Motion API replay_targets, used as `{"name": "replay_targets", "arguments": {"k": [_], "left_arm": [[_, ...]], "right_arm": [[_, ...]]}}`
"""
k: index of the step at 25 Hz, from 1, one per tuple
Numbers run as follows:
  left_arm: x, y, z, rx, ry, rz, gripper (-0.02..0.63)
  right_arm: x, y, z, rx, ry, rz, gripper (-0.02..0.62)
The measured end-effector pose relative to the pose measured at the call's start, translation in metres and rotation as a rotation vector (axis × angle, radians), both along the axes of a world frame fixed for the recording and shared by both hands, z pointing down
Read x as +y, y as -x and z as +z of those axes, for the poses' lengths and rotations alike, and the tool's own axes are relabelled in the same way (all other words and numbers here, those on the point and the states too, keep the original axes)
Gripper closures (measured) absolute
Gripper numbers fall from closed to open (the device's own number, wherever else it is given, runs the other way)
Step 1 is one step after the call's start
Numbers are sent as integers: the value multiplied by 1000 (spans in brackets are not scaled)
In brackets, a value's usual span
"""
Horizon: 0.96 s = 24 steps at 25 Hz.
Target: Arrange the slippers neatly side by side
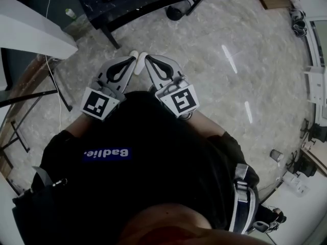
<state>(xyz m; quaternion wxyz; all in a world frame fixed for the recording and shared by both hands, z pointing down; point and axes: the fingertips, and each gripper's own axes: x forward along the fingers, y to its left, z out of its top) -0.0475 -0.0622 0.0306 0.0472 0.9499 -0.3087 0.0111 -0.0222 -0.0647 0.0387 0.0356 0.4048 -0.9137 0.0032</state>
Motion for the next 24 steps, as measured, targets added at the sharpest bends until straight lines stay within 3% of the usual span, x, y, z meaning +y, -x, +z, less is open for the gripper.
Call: {"name": "replay_targets", "arguments": {"k": [24], "left_arm": [[-12, -5, -10, -1, 10, -16, 604]], "right_arm": [[-10, -4, -10, -6, 22, -22, 595]]}}
